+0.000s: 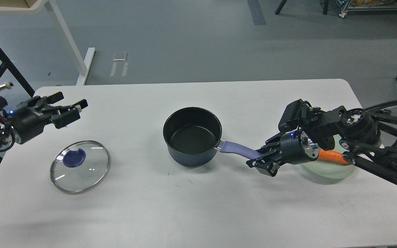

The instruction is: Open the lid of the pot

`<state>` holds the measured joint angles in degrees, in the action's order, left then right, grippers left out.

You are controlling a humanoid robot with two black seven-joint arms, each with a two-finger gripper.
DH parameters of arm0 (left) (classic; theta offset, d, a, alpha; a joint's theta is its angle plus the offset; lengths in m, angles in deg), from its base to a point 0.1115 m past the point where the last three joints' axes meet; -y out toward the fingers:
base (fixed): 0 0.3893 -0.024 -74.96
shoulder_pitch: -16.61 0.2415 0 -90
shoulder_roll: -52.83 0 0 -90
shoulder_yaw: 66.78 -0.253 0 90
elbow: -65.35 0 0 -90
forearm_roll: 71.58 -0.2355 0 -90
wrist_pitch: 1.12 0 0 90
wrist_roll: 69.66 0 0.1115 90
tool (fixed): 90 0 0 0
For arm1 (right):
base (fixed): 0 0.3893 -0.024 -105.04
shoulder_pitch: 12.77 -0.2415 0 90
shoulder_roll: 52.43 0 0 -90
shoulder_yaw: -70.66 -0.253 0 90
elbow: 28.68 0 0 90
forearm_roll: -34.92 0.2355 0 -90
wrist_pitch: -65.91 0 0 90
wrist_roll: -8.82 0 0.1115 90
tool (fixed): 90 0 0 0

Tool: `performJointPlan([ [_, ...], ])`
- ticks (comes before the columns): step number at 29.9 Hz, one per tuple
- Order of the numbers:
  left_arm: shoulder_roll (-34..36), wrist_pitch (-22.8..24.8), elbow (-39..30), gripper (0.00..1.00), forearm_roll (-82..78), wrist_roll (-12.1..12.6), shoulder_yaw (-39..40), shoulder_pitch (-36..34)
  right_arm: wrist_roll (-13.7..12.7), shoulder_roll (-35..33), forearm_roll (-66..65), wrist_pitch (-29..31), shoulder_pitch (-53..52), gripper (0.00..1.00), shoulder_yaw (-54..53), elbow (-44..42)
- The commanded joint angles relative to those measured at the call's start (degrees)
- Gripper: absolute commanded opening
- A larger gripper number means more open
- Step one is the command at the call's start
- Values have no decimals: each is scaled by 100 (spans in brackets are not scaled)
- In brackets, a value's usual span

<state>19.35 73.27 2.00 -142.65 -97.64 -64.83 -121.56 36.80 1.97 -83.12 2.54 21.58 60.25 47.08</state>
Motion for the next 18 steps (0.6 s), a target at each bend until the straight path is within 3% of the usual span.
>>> performJointPlan([
  [1,-1,926,-11,99,2266,-2,-1,-508,1,-8,9,0,-8,67,-13,9],
  [4,8,1735,-2,99,3876,-2,7,-632,1,-96,53,0,-52,85,-48,44],
  [6,-1,1982,-2,99,4642,-2,7,-632,1,-184,97,-9,-78,99,-110,62],
  [11,-141,1983,77,99,5472,-2,7,-615,1,-570,841,-18,-70,99,-777,229],
  [18,-466,2255,358,99,6410,-2,25,-360,1,-931,3923,-246,-26,100,-1858,-209],
])
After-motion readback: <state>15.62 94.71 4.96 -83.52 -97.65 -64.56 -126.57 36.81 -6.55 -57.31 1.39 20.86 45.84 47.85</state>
